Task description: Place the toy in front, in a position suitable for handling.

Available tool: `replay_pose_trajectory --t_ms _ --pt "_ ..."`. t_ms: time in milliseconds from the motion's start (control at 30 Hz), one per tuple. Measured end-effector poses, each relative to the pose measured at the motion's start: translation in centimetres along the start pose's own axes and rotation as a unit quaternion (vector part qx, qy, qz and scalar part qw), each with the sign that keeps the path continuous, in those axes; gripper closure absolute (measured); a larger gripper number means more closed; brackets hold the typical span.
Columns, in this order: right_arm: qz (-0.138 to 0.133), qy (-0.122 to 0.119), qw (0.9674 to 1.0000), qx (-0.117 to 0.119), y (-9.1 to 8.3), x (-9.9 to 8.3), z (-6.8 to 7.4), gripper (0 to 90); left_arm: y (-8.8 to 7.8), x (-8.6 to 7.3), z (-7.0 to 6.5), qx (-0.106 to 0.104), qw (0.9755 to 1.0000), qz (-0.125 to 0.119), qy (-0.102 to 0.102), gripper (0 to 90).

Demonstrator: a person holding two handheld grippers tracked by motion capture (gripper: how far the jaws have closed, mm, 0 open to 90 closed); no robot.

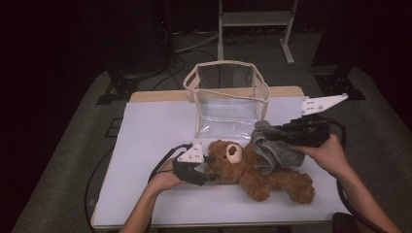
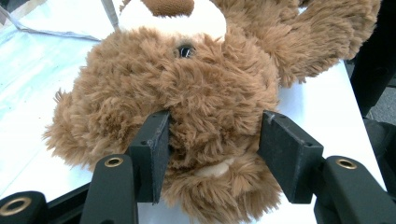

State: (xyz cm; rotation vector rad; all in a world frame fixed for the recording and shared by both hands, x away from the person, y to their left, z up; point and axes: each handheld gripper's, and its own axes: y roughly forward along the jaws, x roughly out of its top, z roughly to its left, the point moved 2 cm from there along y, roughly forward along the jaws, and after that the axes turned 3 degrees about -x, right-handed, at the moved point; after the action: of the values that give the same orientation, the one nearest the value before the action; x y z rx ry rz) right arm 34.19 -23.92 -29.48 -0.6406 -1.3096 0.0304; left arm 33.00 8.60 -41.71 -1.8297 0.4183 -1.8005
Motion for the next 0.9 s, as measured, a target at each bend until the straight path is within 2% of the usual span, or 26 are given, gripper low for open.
replay_pose_trajectory --t_ms 133,233,267,333,400,500,633,700,733,800,900 --pt "0.004 -0.006 0.9998 -0.018 -2.7 0.1 0.1 77.5 0.1 0.0 0.0 0.000 1.0000 0.000 0.000 43.2" --pt "0.029 -0.010 0.9993 -0.023 -2.6 -0.1 0.3 77.4 0.1 0.1 0.0 0.001 1.0000 0.001 0.000 43.2" --pt "0.035 -0.010 0.9991 -0.021 -2.3 -0.3 0.3 77.4 0.0 0.0 0.1 -0.001 1.0000 0.006 0.006 43.2" --pt "0.051 -0.012 0.9985 -0.018 -0.9 -0.8 0.2 77.3 0.0 0.0 0.0 -0.003 1.0000 0.004 0.003 43.2" --pt "0.065 -0.008 0.9979 -0.002 1.2 -1.4 0.0 77.3 0.0 0.0 0.0 -0.003 1.0000 0.003 0.001 43.3" --pt "0.099 -0.011 0.9947 0.025 5.1 -2.4 0.1 77.2 0.0 0.0 0.0 -0.004 1.0000 0.004 0.005 43.1" --pt "0.138 -0.030 0.9894 0.033 9.0 -2.8 0.8 77.0 -0.3 -0.1 0.1 0.001 0.9999 0.011 0.010 43.1" --pt "0.147 -0.045 0.9879 0.023 9.7 -2.9 0.7 77.0 -0.6 -0.3 0.2 0.002 0.9999 0.013 0.006 42.1" --pt "0.145 -0.038 0.9885 0.019 9.5 -2.9 0.5 77.1 -0.7 -0.4 0.3 0.004 0.9998 0.016 0.007 42.0" --pt "0.150 -0.038 0.9880 -0.003 8.9 -3.2 -0.3 77.0 -0.8 -0.6 0.4 0.006 0.9997 0.021 0.007 42.0" --pt "0.142 -0.013 0.9898 -0.002 8.1 -3.8 -1.0 76.7 -0.7 -0.8 0.5 0.007 0.9997 0.022 0.002 41.9"
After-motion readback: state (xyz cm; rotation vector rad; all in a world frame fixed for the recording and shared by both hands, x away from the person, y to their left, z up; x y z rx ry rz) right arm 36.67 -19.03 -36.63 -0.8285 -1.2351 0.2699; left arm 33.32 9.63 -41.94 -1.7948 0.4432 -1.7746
